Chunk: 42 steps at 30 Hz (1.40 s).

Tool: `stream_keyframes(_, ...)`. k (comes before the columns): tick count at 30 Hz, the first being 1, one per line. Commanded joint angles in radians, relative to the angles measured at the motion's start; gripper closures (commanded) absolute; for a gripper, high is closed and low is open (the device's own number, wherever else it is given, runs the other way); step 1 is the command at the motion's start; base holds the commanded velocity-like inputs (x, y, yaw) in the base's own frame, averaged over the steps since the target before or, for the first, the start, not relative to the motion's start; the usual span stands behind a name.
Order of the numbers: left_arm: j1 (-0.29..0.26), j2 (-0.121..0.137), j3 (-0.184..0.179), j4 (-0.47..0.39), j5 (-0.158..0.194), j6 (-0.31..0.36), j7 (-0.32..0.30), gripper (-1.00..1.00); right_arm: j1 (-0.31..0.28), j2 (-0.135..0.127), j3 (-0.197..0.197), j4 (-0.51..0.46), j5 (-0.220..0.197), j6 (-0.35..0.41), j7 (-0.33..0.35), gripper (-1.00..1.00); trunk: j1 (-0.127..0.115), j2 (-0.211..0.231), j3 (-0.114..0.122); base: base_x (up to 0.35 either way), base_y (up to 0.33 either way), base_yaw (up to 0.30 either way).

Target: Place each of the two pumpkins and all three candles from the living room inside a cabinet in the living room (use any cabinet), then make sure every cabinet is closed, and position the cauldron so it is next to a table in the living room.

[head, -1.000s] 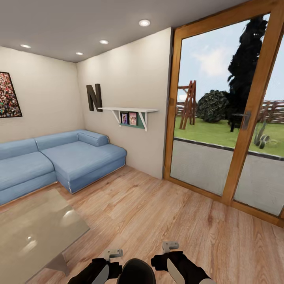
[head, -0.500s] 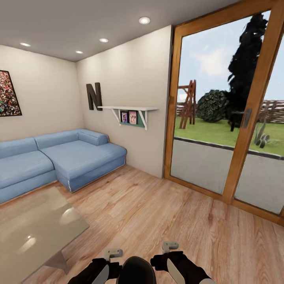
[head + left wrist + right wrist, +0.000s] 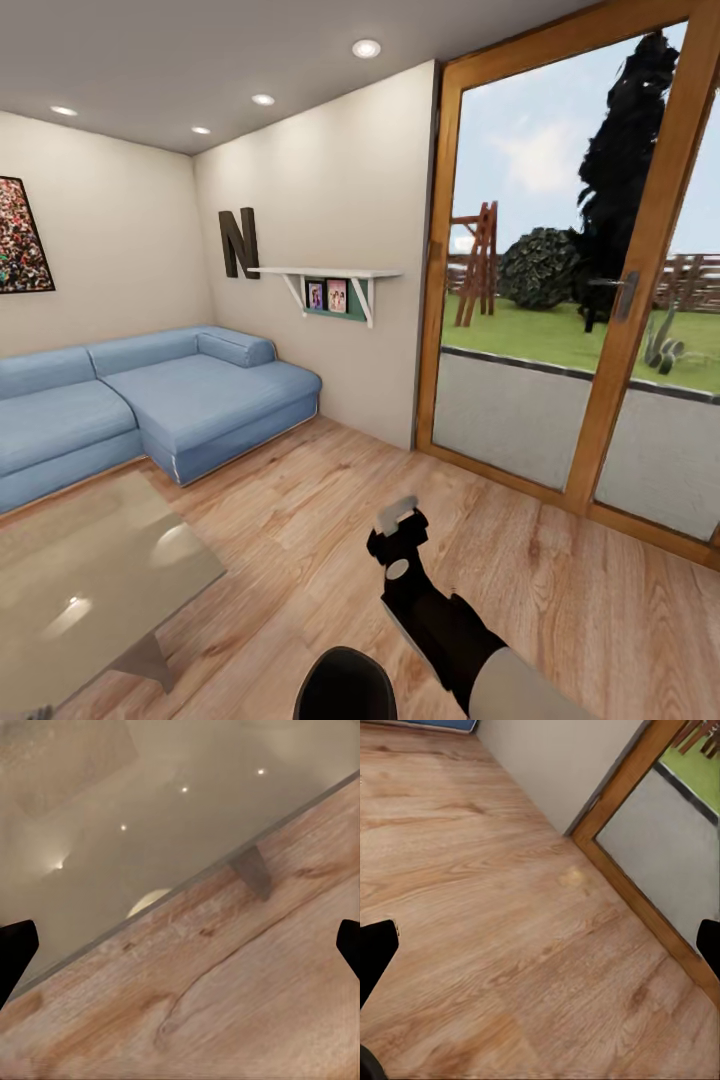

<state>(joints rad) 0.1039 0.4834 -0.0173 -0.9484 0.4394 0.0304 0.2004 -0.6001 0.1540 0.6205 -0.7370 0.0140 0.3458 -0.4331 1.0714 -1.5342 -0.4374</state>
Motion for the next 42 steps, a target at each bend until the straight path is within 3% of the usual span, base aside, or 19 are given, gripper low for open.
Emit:
stream_keyframes(1, 0.001, -0.005, 0.004, -0.003, 0.007, 0.003, 0.006, -1.00, 0.005, 0.000, 0.004, 0.005, 0.002, 0.009, -0.005, -1.00, 0.000, -0.001, -0.001, 0.000, 0.000, 0.000)
stream_keyframes(6, 0.001, -0.033, 0.031, -0.003, 0.007, 0.003, 0.006, -1.00, 0.011, 0.000, 0.004, 0.033, 0.002, 0.009, -0.005, -1.00, 0.000, -0.001, -0.001, 0.000, 0.000, 0.000)
stream_keyframes(15, 0.001, -0.084, 0.031, -0.003, 0.007, 0.003, 0.006, -1.00, 0.011, 0.000, 0.004, 0.084, 0.002, 0.009, -0.005, -1.00, 0.000, -0.001, -0.001, 0.000, 0.000, 0.000)
stream_keyframes(21, -0.007, -0.118, -0.003, 0.031, 0.013, -0.004, 0.016, -1.00, 0.045, -0.034, -0.030, 0.050, 0.015, -0.007, -0.004, -1.00, 0.000, -0.001, -0.001, 0.000, 0.000, 0.000)
stream_keyframes(24, -0.008, -0.135, -0.020, 0.048, 0.014, -0.005, 0.016, -1.00, 0.062, -0.038, -0.047, 0.033, 0.016, -0.010, -0.004, -1.00, 0.000, -0.001, -0.001, 0.000, 0.000, 0.000)
stream_keyframes(25, -0.008, -0.175, -0.053, 0.069, 0.014, -0.005, 0.015, -1.00, 0.282, -0.038, -0.107, -0.035, 0.016, -0.010, -0.002, -1.00, 0.000, -0.001, -0.001, 0.000, 0.000, 0.000)
stream_keyframes(28, -0.009, -0.175, -0.055, 0.069, 0.014, -0.005, 0.015, -1.00, 0.289, -0.039, -0.140, -0.039, 0.015, -0.011, 0.021, -1.00, 0.008, -0.015, -0.007, 0.000, 0.000, 0.000)
stream_keyframes(32, -0.009, -0.175, -0.056, 0.069, 0.015, -0.006, 0.014, -1.00, 0.292, -0.039, -0.190, -0.042, 0.016, -0.011, 0.114, -1.00, 0.015, -0.029, -0.013, 0.000, 0.000, 0.000)
stream_keyframes(37, -0.009, -0.175, -0.056, 0.069, 0.015, -0.006, 0.011, -1.00, 0.293, -0.039, -0.210, -0.042, 0.017, -0.010, 0.149, -1.00, 0.015, -0.029, -0.013, 0.000, 0.000, 0.000)
stream_keyframes(42, -0.009, -0.175, -0.056, 0.069, 0.015, -0.006, 0.010, -1.00, 0.293, -0.039, -0.213, -0.042, 0.016, -0.010, 0.156, -1.00, 0.031, -0.057, -0.026, 0.000, 0.000, 0.000)
